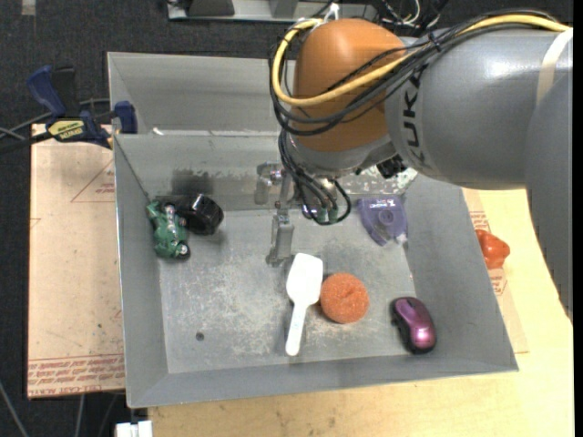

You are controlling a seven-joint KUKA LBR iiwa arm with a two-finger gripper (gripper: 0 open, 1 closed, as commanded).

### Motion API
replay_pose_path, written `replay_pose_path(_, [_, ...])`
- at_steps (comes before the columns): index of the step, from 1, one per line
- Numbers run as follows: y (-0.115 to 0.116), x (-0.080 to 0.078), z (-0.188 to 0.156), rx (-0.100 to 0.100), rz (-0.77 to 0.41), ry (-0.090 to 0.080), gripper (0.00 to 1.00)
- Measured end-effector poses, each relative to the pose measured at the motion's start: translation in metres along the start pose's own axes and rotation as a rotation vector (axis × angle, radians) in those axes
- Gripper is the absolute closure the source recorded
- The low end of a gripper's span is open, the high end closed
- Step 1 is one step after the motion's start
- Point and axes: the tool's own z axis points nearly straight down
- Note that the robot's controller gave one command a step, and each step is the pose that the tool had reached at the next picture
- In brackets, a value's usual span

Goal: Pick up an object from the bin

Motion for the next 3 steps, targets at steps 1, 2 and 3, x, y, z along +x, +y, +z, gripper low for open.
replay_pose_path(1, [-0.001, -0.001, -0.005, -0.001, 0.002, -0.007, 0.0])
replay_pose_path(2, [-0.013, 0.02, 0.007, -0.002, -0.067, -0.012, 0.0])
replay_pose_path(3, [-0.047, 0.052, 0.052, -0.001, -0.255, -0.009, 0.0])
